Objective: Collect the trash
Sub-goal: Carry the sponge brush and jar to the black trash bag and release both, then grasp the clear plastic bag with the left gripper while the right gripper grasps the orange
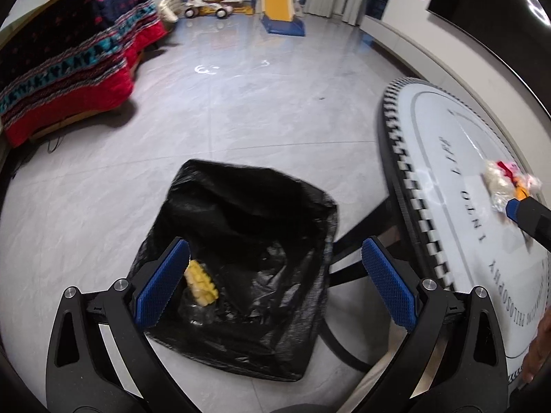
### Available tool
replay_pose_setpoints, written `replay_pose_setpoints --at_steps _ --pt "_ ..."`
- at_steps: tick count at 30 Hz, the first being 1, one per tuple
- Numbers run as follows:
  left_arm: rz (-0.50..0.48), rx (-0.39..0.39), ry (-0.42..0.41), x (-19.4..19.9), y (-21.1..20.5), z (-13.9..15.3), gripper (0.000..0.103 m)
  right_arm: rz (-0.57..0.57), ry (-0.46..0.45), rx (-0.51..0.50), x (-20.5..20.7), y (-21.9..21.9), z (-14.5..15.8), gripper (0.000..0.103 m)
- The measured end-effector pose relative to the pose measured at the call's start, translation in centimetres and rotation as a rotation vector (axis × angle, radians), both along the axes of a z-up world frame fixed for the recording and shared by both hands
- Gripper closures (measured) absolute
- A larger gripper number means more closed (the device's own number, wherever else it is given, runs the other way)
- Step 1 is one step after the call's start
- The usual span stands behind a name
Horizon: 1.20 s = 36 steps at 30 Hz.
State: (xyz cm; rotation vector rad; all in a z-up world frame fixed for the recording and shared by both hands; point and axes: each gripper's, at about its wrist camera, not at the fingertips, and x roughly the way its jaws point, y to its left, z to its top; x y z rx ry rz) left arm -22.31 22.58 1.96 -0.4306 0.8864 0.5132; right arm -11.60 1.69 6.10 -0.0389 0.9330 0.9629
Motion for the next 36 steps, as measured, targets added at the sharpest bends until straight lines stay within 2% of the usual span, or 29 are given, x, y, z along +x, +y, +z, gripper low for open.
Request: replay_pose_setpoints --at_steps 7,12,23,29,36 --pt "-0.139 0.032 -0.031 5.1 -5.1 2.7 0.006 -0.119 -0.016 -0.001 3.5 -5.8 1.0 0.019" --pt "-0.230 0.015 -0.035 9.2 -8.6 3.8 0.006 -0.204 -0.029 -0.009 6.3 -9.9 1.6 0.019" --pt "-0.341 -0.046 -0.012 19.0 -15.3 3.7 0.006 -0.411 0.006 -0.069 15.6 -17.7 0.8 0.019" --pt "-0.367 -0.082 0.006 23.5 -17.3 3.3 0.006 -0.449 0.076 -0.103 20.5 -18.9 -0.7 0.019" --pt "-0.405 -0.065 0.030 26.9 -19.5 2.8 0.006 -0.458 0.139 -0.185 23.4 -18.1 -3.1 0.019"
